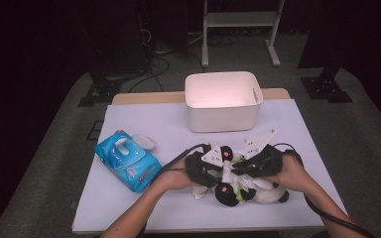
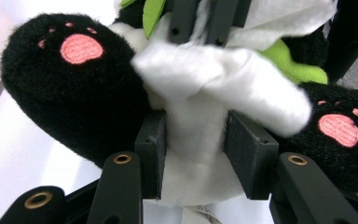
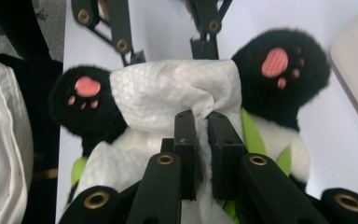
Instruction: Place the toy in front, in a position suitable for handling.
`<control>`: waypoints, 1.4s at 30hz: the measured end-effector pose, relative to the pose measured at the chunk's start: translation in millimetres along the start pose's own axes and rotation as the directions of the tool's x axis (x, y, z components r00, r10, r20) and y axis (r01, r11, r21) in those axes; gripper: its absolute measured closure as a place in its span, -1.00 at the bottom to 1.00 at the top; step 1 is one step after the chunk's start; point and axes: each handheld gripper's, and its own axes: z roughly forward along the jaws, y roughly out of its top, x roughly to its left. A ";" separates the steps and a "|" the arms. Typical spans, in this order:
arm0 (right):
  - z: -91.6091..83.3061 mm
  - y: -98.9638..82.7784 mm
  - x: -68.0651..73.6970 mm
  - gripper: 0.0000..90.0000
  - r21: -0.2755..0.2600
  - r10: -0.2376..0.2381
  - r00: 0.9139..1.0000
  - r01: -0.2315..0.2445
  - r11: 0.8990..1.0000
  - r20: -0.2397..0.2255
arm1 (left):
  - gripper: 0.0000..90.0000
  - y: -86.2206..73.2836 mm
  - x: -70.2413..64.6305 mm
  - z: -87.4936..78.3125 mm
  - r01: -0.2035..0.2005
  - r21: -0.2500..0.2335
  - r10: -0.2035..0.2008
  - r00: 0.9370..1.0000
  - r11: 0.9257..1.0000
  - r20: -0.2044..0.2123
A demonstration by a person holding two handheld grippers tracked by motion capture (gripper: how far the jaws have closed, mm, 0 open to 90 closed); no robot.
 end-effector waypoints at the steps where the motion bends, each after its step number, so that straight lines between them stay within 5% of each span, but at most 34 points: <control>1: 0.1 1.6 -0.6 0.83 0.000 -0.003 1.000 0.003 1.000 0.000 | 0.29 0.0 0.0 0.0 0.000 0.000 0.000 1.000 1.000 0.000; 8: -10.1 -1.2 -7.7 0.83 0.008 0.009 0.999 -0.009 1.000 0.036 | 0.29 -1.8 -0.4 -1.2 0.003 -0.008 -0.003 1.000 1.000 0.005; 18: -13.9 -15.7 -4.6 0.83 0.000 0.038 0.999 -0.038 0.999 0.029 | 0.29 7.5 -0.6 -8.4 -0.011 -0.030 0.011 1.000 1.000 0.001; 33: -6.3 -2.4 -9.0 0.83 -0.006 0.020 1.000 -0.020 1.000 0.024 | 0.30 8.8 -1.0 0.8 -0.010 0.001 0.010 1.000 1.000 0.018; 42: -14.2 -13.9 -12.9 0.84 -0.005 0.049 0.998 -0.049 0.999 0.034 | 0.27 10.1 0.4 -2.6 -0.003 -0.004 0.003 1.000 1.000 0.020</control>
